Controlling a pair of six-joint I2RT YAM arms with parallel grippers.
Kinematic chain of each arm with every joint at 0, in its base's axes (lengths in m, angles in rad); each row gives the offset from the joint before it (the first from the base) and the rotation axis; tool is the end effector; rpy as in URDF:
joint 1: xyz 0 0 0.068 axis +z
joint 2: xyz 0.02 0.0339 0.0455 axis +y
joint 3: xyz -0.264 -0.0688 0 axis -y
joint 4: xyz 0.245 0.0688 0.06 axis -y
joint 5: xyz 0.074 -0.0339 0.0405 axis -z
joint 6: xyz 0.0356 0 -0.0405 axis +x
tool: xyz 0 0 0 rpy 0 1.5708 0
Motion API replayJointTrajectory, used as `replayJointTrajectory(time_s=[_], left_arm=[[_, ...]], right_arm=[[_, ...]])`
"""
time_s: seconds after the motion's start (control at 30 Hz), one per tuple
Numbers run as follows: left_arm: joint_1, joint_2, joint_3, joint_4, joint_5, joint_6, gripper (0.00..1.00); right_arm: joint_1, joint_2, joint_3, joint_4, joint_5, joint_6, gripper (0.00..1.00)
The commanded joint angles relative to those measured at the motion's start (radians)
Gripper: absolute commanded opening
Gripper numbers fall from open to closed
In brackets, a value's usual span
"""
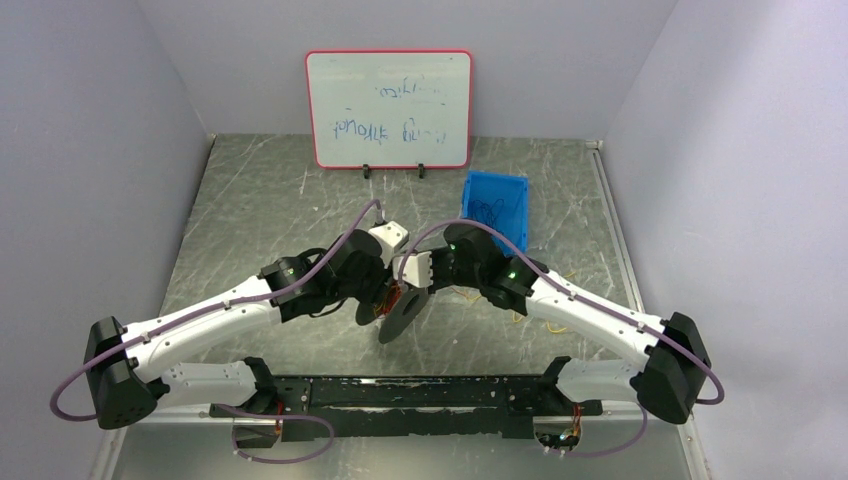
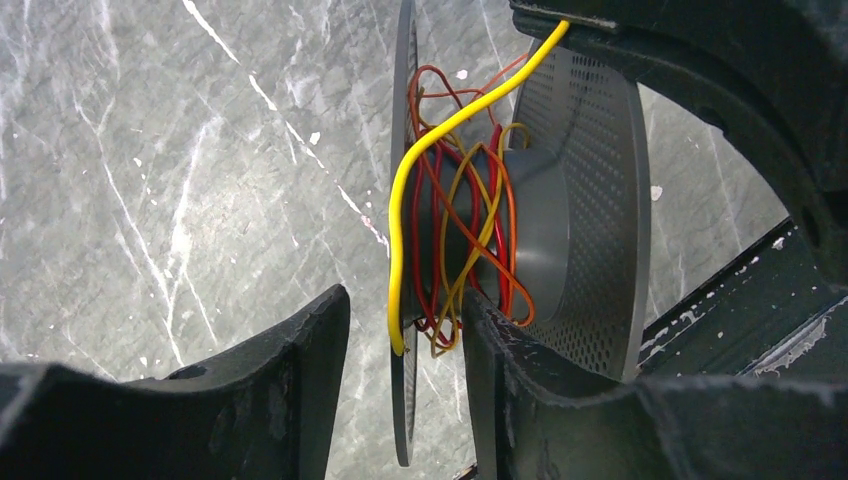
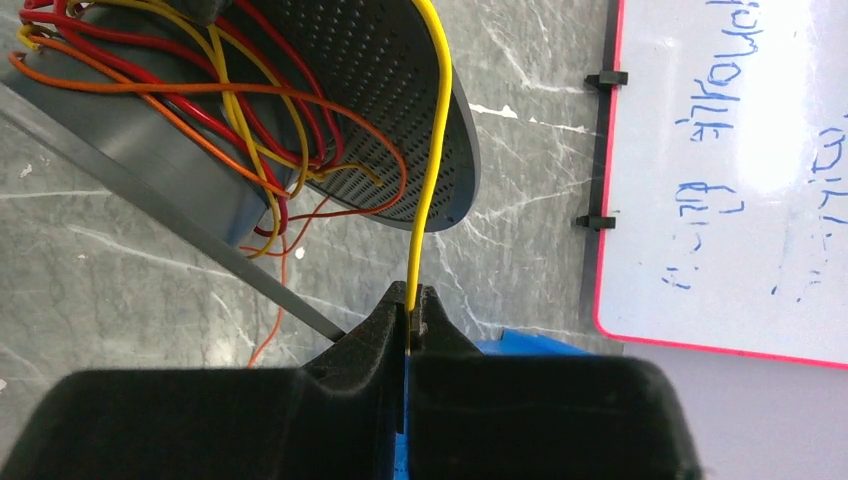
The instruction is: Wrap the cables
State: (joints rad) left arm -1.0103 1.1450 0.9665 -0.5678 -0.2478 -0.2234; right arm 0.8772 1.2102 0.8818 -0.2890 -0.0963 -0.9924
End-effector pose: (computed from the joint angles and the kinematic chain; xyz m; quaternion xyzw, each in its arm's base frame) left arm 0.1363 -0.2007 0.2958 0.3028 0.8587 -0.1376 0.3898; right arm 0.1683 0.2078 0.2749 -0.7271 0.5094 0.0163 0.4600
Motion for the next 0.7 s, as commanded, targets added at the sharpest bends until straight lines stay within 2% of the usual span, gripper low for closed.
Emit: replayJointTrajectory(time_s=[0.0,0.27,0.67], left_arm=[[-0.010,-0.032,-0.004,0.034,0.032,0.016,0.51],[-0.008,-0.036,-0.005,0.032,0.025,0.016,0.52],[-0.008,-0.053,-0.008,0.050,0.065,0.022,0.55]], right_arm=[[0.007,-0.031,-0.021,-0.001,0.026,-0.002,0.00],[0.007,-0.099,-0.050,0.012,0.020,-0.007,0.00],[0.016,-0.044,-0.026,0.031,0.019,-0.006,0.00]])
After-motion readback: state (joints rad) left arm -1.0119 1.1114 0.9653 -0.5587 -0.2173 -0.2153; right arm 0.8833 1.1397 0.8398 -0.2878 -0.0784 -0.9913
